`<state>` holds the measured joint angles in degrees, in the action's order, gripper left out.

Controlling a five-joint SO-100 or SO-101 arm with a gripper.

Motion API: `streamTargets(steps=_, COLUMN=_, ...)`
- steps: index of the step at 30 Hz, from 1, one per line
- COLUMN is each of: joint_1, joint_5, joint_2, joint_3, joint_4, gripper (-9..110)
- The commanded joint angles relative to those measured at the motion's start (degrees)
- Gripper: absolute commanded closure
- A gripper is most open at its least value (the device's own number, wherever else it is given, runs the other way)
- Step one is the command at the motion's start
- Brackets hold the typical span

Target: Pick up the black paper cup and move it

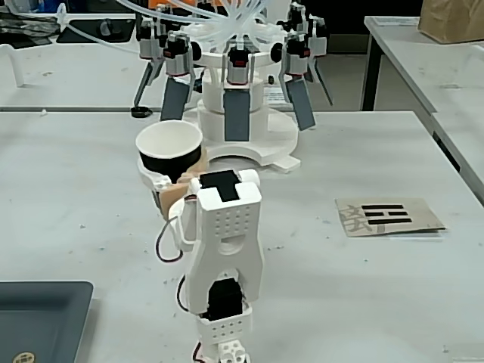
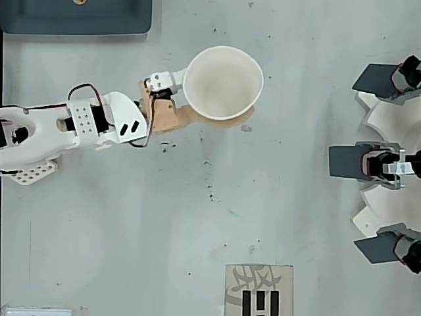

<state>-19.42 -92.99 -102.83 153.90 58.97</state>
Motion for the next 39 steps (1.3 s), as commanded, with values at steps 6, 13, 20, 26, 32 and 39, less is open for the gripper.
streamTargets(steps=6, joint_1=4.04, joint_5=-2.55, joint_2=-4.39, joint_3=1.41, joint_4=1.49, gripper=94)
streamTargets(steps=13, joint_1=9.93, joint_5=-3.34, joint_2=-4.48, joint_3=1.41, joint_4=0.0, gripper=93)
streamTargets(steps=20, joint_1=16.44, joint_5=-3.52, joint_2=-4.39, joint_3=0.09, joint_4=-3.43, gripper=93)
streamTargets(steps=26, joint_1=18.28, joint_5=-3.52, joint_2=-1.76, joint_3=-5.01, joint_4=-6.24, gripper=92)
streamTargets(steps=32, joint_1=18.81, joint_5=-3.69, joint_2=3.16, joint_3=-11.78, joint_4=-7.65, gripper=92)
streamTargets(steps=39, joint_1=19.07, joint_5=-3.87, joint_2=8.88, joint_3=-20.74, joint_4=-9.93, gripper=91)
